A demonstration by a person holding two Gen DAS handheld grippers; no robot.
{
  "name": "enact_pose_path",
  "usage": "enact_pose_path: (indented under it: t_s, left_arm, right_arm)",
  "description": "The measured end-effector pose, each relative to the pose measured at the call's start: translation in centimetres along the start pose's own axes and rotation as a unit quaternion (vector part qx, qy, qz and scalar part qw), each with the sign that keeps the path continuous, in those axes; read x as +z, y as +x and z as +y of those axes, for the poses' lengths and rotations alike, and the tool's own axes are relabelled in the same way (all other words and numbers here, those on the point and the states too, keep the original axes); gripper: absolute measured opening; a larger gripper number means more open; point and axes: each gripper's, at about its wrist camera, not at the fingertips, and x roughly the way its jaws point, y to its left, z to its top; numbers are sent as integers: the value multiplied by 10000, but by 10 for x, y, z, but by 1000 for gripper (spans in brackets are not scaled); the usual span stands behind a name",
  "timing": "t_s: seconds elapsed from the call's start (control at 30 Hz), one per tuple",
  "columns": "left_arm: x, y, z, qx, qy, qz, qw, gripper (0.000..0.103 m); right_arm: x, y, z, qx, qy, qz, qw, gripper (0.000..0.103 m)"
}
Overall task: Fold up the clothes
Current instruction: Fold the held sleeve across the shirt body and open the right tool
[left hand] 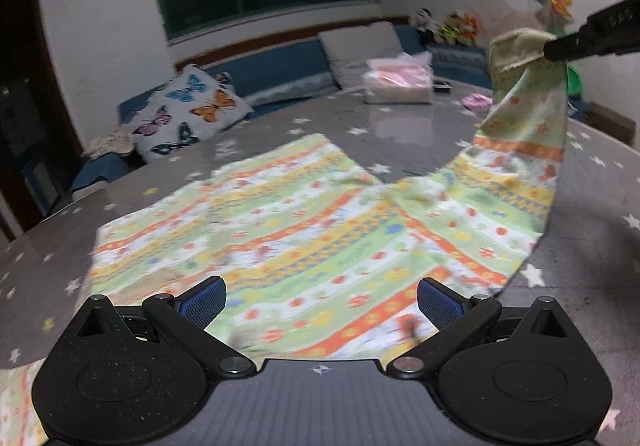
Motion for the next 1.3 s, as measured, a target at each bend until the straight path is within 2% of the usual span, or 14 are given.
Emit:
enact_pose_path:
  t_s: [0.17, 0.37, 0.57, 0.77, 0.87, 0.93, 1.1, 1.13, 1.3]
  left_arm:
    - [-13, -21, 40, 351, -370, -131, 9986, 103]
    - [-36, -43, 92, 831, -946, -150, 9919, 103]
    - [-61, -57, 133, 1177, -1437, -79, 9826, 103]
    - [-76, -64, 151, 1306, -1717, 3, 9765, 103]
    - [-79, -64, 151, 1307, -1745, 41, 9759, 103]
    - [-78, -62, 148, 1284, -1722, 57, 9766, 103]
    - [-73, -62, 143, 1286, -1649, 22, 9779, 103]
    - [-72, -62, 144, 1313, -1667, 4, 9772, 103]
    - [-64, -62, 143, 1324, -1668, -41, 9771, 103]
  right_arm:
    - [26, -7, 60, 591, -535, -185, 9966, 7]
    - [35, 11, 143, 1260, -1133, -105, 9855, 7]
    - [16, 45, 221, 1828, -1568, 317, 9701, 7]
    - [-21, 82, 269, 2172, -1808, 920, 9548, 7]
    - [-37, 85, 282, 2396, -1899, 1086, 9459, 11]
    - [-41, 83, 283, 2494, -1902, 1130, 9428, 17]
    - [-32, 70, 261, 2560, -1799, 1079, 9436, 22]
    - [-31, 69, 254, 2545, -1776, 1091, 9443, 26]
    - [-36, 65, 210, 2107, -1844, 1211, 9523, 26]
